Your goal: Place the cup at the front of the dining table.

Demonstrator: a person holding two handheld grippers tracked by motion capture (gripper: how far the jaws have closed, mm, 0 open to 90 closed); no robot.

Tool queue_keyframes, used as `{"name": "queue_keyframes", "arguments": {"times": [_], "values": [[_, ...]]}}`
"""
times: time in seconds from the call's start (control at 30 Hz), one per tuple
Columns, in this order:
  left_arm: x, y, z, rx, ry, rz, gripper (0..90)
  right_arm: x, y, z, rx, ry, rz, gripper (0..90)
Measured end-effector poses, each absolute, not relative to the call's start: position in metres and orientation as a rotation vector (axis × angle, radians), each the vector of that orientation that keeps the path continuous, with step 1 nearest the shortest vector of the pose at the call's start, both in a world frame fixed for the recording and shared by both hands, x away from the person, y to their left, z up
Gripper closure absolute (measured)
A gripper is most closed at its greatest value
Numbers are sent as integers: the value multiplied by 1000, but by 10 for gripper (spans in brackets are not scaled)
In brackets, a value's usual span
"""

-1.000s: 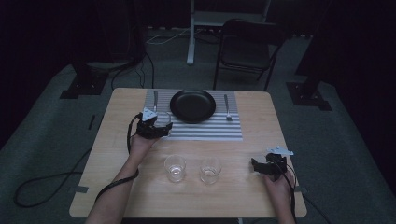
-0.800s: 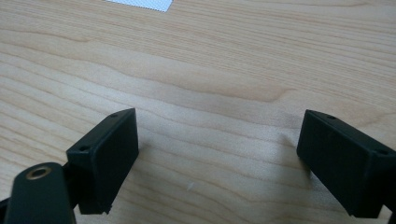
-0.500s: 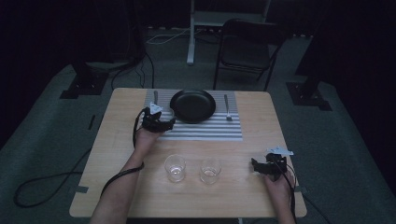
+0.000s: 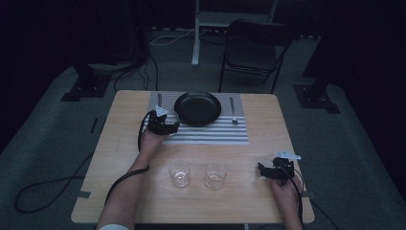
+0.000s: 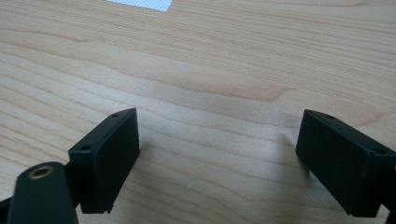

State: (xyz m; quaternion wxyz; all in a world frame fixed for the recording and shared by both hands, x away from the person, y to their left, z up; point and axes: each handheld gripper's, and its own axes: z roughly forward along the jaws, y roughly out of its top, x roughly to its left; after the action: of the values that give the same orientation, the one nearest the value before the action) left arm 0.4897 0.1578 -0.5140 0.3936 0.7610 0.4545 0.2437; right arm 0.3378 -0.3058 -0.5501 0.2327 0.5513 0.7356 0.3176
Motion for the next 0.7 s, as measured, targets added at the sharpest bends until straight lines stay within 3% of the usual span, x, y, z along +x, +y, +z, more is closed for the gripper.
{"name": "queue_keyframes", "arguments": {"times": [0.33,0.37,0.7], "values": [[489,159,-513,1948,1147,642,191,338,-306,-550,1514,2021,873,130],[489,163,-512,1933,1164,587,191,338,-306,-550,1514,2021,873,130],[478,168,-512,1907,1191,566,190,338,-306,-550,1514,2021,873,130]]}}
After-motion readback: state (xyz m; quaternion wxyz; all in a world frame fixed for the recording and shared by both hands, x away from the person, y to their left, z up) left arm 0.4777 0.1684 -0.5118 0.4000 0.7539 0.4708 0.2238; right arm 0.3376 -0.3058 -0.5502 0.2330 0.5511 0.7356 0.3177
